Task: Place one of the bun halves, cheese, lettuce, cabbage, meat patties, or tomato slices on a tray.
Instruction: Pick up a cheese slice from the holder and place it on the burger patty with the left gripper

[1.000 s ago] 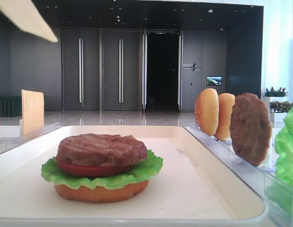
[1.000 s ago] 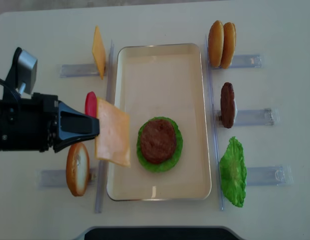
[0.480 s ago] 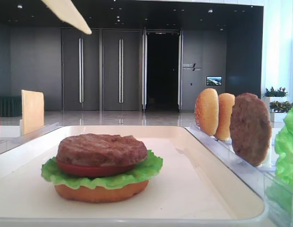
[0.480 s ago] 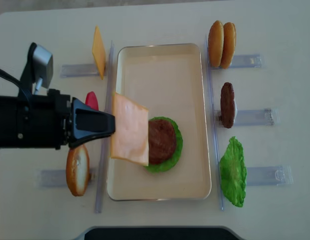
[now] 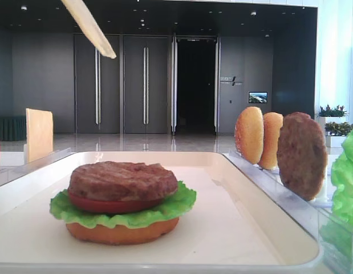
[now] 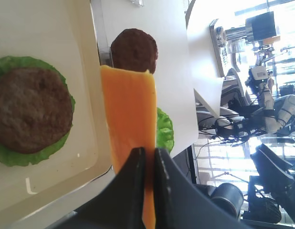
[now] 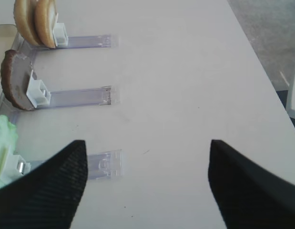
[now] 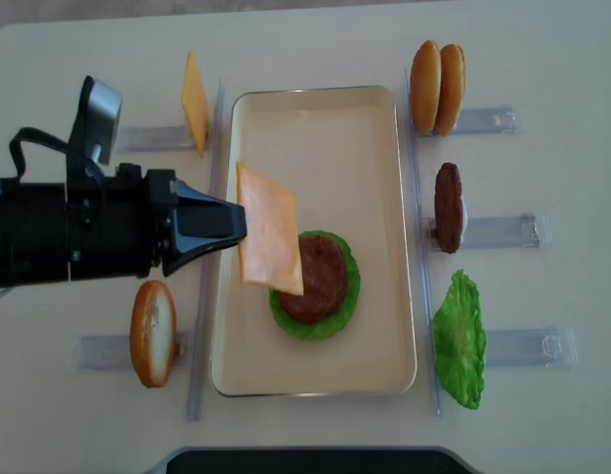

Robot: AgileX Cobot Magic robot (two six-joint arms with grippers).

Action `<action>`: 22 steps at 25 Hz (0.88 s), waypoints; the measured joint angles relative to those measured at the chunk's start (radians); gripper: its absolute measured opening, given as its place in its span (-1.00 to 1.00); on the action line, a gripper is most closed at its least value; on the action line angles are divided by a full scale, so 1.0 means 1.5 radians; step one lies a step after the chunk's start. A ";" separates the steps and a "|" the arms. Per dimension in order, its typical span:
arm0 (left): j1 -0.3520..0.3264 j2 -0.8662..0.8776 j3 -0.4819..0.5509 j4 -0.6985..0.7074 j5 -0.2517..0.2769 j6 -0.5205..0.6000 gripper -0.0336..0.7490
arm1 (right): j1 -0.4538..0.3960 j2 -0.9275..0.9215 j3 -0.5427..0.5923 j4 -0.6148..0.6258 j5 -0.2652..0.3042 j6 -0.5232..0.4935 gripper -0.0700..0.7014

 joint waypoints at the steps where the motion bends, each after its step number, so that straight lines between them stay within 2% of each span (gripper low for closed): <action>1: 0.000 0.005 0.000 -0.002 -0.001 0.000 -0.85 | 0.000 0.000 0.000 0.000 0.000 0.000 0.56; 12: 0.000 0.035 0.076 -0.055 -0.023 0.066 -0.85 | 0.000 0.000 0.000 0.000 0.000 0.000 0.56; 22: 0.000 0.061 0.082 -0.093 -0.028 0.104 -0.85 | 0.000 0.000 0.000 0.000 0.000 0.000 0.56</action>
